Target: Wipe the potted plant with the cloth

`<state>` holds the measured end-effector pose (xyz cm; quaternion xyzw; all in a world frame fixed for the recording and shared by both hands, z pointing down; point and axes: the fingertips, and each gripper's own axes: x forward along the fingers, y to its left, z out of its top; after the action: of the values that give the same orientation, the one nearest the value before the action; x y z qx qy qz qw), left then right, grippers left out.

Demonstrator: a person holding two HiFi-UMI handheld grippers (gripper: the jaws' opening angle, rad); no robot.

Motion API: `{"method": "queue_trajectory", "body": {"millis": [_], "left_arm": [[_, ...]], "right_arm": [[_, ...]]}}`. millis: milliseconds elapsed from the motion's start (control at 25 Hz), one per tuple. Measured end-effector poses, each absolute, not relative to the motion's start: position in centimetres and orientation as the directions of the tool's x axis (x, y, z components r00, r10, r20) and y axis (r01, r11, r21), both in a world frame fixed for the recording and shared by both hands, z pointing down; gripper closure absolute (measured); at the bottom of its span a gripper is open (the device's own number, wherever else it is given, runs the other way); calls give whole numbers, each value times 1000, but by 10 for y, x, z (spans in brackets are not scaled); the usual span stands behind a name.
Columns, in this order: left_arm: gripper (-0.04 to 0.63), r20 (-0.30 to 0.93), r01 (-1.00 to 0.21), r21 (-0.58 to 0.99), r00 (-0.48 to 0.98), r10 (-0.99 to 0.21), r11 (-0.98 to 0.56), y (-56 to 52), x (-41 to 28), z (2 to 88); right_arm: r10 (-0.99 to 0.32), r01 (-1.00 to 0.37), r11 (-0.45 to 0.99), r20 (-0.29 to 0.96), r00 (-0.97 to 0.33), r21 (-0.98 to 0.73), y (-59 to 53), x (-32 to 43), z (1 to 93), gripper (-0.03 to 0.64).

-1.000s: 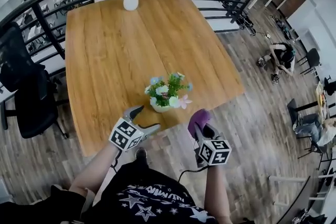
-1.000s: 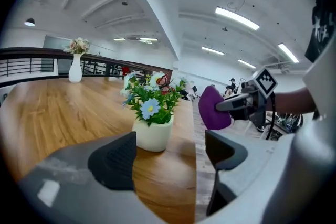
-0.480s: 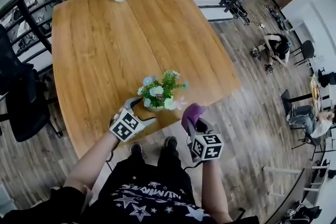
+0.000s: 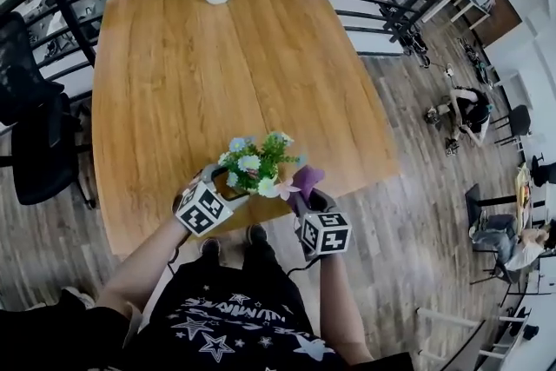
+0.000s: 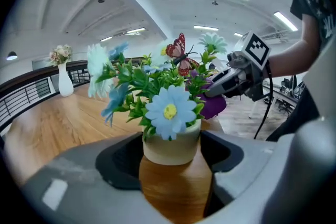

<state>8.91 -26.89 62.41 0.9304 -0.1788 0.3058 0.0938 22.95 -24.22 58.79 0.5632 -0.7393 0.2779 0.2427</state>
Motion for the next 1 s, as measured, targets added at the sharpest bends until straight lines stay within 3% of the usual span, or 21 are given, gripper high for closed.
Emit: {"method": "queue_trajectory", "body": {"millis": [400,680,1000], "left_arm": [[245,616,-481,51,705,-351,-875,-267,90,622],[247,627,-514,55,685,-371,-856,-267,93,623],[247,646,-552,57,656,-391,-832,-270,91,622]], "right_arm": [[-552,-843,531,720,-420,-85,-280,216,612,531],[-435,-647,762,730,-527,-14,-297,200,622,531],[-326,-525,850,744,-583,-40,-293,187,632,532]]}}
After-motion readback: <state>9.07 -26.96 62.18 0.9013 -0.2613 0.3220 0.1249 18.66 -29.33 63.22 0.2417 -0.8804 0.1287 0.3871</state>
